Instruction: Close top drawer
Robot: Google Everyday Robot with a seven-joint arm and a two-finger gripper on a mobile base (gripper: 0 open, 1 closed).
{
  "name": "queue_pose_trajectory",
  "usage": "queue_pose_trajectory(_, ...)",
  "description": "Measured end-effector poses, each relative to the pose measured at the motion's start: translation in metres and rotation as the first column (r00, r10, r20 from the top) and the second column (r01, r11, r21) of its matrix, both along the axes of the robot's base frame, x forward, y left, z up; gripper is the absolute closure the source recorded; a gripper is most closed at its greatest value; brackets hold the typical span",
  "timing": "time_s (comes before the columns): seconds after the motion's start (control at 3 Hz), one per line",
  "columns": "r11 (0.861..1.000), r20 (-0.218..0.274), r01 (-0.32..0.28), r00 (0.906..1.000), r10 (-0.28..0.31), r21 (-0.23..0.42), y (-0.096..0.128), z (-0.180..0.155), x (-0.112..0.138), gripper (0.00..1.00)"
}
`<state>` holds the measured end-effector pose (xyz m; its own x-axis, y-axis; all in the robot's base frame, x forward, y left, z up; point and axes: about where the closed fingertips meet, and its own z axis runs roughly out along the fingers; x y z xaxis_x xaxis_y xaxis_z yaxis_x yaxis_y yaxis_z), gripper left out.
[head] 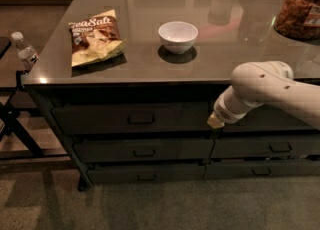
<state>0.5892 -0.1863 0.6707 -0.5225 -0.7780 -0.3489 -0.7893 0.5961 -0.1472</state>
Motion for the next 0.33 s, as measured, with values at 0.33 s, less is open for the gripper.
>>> queue_pose_trajectory(0.33, 0.997, -0.078, 0.066, 0.9949, -0.064, 0.033, -0.0221, 0.0144, -0.0579, 1.00)
